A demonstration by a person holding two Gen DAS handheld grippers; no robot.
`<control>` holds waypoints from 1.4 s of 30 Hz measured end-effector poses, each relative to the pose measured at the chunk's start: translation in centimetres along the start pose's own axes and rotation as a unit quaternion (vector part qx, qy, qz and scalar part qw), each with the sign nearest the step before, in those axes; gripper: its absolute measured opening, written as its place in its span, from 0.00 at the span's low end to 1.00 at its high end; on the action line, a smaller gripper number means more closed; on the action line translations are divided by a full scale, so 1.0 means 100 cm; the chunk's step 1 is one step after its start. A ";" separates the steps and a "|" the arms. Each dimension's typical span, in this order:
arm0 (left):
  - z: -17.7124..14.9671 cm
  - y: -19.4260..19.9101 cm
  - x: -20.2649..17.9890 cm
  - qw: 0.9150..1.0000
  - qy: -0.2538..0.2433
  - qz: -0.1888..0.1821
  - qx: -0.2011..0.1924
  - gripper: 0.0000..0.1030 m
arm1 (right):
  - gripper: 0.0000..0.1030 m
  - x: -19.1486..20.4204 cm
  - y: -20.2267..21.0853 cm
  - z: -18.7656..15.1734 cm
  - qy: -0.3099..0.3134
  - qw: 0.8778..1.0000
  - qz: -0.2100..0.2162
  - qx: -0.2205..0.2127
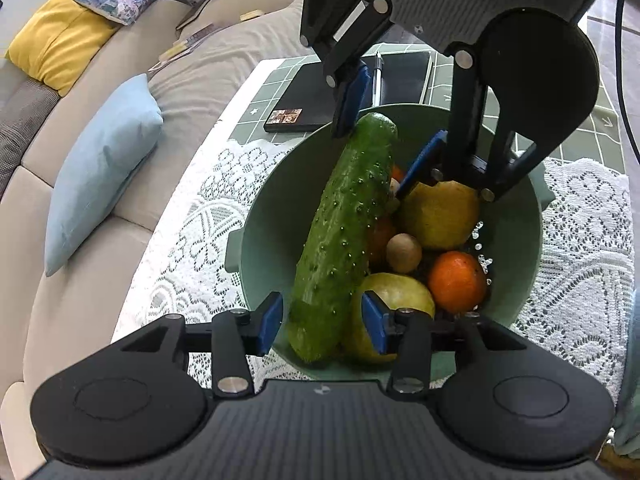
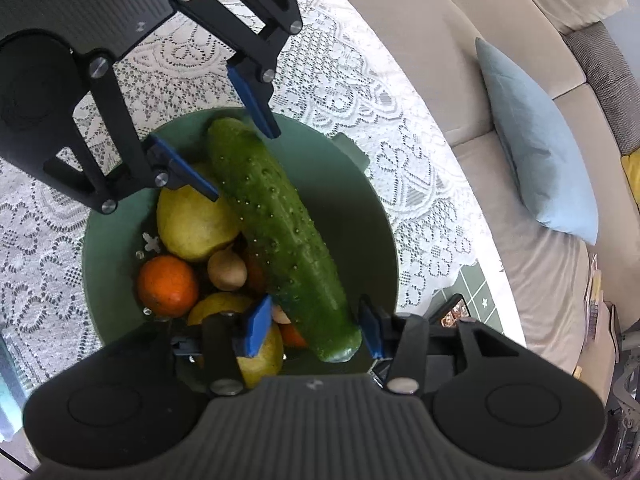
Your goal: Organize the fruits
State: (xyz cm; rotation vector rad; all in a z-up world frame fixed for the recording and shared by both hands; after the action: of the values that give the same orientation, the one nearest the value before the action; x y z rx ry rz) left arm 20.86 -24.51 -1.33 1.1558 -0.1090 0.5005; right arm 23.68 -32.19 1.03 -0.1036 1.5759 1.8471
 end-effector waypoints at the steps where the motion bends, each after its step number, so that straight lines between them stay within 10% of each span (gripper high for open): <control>1: -0.001 0.002 0.000 1.000 0.002 0.001 -0.001 0.53 | 0.55 0.001 0.002 0.000 0.001 1.000 -0.003 -0.001; 12: -0.019 0.049 -0.009 0.998 0.058 0.005 -0.040 0.56 | 0.73 0.022 0.045 0.007 -0.032 0.998 -0.033 -0.048; 22: -0.063 0.116 -0.023 0.981 0.159 0.026 -0.105 0.58 | 0.79 0.042 0.097 0.021 -0.211 0.972 -0.025 -0.101; 30: -0.115 0.175 -0.033 0.943 0.251 0.120 -0.184 0.74 | 0.89 0.070 0.144 0.025 -0.333 0.924 -0.078 -0.170; 35: -0.154 0.198 -0.041 0.903 0.333 0.165 -0.217 0.78 | 0.96 0.103 0.167 0.022 -0.406 0.876 -0.152 -0.211; 42: -0.199 0.215 -0.059 0.848 0.413 0.230 -0.240 0.85 | 0.96 0.155 0.173 0.011 -0.524 0.805 -0.110 -0.255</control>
State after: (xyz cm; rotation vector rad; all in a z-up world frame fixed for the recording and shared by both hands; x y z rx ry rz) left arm 2.98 -1.99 6.77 0.3363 0.2359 1.2848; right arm 2.95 -24.63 8.35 0.4177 0.2734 1.6046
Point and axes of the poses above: each gripper's, at about its wrist camera, not at the fingertips, and y roughly against the way its jaws point, x to its left, z to its top, the point moved 1 cm from there along -y, roughly the way its jaws point, and after that the axes turned 5 degrees about -z, right-handed, at the moved point
